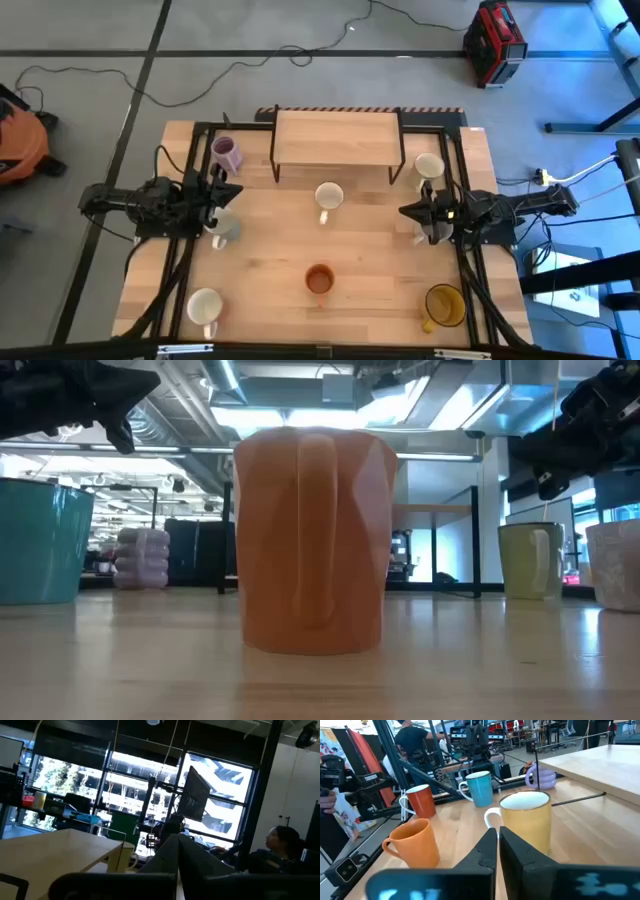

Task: Place coffee mugs

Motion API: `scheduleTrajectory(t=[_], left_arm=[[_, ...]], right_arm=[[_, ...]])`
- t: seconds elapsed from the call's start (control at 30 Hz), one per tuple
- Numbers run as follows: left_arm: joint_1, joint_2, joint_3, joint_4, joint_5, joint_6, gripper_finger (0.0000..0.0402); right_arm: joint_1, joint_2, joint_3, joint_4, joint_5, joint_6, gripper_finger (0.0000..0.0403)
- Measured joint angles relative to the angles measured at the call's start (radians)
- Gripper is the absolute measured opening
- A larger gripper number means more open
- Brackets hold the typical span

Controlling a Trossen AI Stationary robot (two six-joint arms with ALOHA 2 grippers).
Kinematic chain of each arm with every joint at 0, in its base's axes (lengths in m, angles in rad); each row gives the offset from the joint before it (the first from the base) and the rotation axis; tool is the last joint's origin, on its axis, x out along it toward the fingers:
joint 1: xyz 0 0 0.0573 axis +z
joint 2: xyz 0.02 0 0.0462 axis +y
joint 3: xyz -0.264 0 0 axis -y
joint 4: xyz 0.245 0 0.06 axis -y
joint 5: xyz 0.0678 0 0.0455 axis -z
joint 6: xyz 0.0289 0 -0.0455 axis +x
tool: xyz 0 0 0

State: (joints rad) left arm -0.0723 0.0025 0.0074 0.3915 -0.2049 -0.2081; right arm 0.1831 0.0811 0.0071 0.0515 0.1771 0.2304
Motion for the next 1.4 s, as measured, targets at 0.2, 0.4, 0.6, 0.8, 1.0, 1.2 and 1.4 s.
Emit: scheduleTrajectory(t=[0.2,0.4,0.6,0.8,1.0,1.2,1.4], left_arm=[[0.0,0.0,0.0,0.0,-0.004,0.0,0.0],[0.0,0.013,0.026,0.002,-0.013,0.002,0.0],[0.0,0.117,0.106,-0.025,-0.023,0.006,0.0],[0.0,0.345,0.236,-0.07,-0.018,0.008,0.0],[0.0,0.594,0.375,-0.061,-0.013,0.007,0.0],[0.002,0.747,0.494,0.018,-0.059,-0.073,0.0],[0.002,0.867,0.569,0.003,-0.124,-0.077,0.0034]], right_arm=[[0.0,0.0,0.0,0.001,0.014,0.0,0.001],[0.0,0.0,0.0,0.001,0.014,0.0,0.001],[0.0,0.0,0.0,0.001,0.014,0.0,0.001],[0.0,0.0,0.0,0.001,0.015,0.0,0.001],[0.0,0.0,0.0,0.001,0.015,0.0,0.001],[0.0,0.0,0.0,0.001,0.015,0.0,0.001],[0.0,0.0,0.0,0.001,0.016,0.0,0.001]])
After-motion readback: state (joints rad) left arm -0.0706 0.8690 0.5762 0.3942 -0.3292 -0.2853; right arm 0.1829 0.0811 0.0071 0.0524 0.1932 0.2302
